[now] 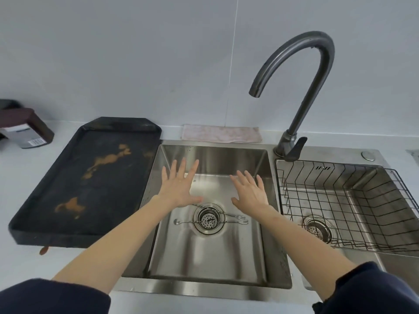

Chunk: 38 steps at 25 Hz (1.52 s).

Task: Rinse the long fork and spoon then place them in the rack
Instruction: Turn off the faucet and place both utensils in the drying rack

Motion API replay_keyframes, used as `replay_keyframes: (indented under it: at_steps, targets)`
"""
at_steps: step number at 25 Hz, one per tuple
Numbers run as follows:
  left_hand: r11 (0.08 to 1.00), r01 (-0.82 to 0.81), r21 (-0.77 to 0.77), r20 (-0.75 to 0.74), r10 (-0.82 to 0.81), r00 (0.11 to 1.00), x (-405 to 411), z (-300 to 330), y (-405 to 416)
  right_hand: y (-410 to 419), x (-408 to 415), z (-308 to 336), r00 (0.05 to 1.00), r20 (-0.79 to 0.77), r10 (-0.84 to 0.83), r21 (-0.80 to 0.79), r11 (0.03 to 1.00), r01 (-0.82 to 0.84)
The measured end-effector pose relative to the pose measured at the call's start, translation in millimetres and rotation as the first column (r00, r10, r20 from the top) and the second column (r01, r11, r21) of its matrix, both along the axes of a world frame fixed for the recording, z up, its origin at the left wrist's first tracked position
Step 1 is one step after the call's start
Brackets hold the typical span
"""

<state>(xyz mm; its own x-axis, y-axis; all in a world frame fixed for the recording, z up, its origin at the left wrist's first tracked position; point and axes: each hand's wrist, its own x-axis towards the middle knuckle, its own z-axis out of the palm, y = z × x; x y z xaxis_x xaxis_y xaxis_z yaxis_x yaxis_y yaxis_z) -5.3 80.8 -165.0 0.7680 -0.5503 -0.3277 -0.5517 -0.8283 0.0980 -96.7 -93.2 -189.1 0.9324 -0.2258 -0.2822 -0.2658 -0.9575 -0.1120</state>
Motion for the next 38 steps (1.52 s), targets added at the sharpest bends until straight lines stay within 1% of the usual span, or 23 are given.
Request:
replay_keyframes:
  at_steps: [7, 11, 13, 18, 24, 29, 33, 38]
  targets:
    - [0.996, 0.001, 0.091, -0.173, 0.014, 0.985, 11, -67, 3, 17, 15, -53, 0.992, -0.125, -0.029, 0.094, 0.995, 0.041]
    - [0.991, -0.009, 0.133, -0.251, 0.042, 0.967, 8, -110, 7, 21, 19, -88, 0.978, -0.197, -0.062, 0.106, 0.991, 0.084]
    - [0.990, -0.028, 0.140, -0.282, 0.067, 0.957, 5, -131, 11, 23, 21, -105, 0.972, -0.227, -0.058, 0.090, 0.993, 0.080]
    - [0.989, -0.050, 0.142, -0.256, 0.086, 0.963, -4, -165, 16, 30, 24, -134, 0.951, -0.306, -0.031, 0.107, 0.992, 0.067]
    - [0.996, -0.053, 0.068, -0.193, 0.065, 0.979, 2, -184, 16, 27, 23, -146, 0.940, -0.338, -0.047, 0.096, 0.992, 0.085]
    - [1.000, -0.016, 0.023, -0.196, 0.020, 0.980, 14, -191, 19, 26, 25, -149, 0.927, -0.372, -0.035, 0.063, 0.996, 0.063]
    - [0.999, 0.039, 0.023, -0.196, -0.034, 0.980, 16, -195, 19, 27, 24, -149, 0.925, -0.378, -0.021, 0.054, 0.998, 0.044]
    - [0.999, 0.043, -0.008, -0.190, -0.044, 0.981, 15, -186, 26, 31, 24, -139, 0.932, -0.358, 0.055, 0.056, 0.998, -0.037]
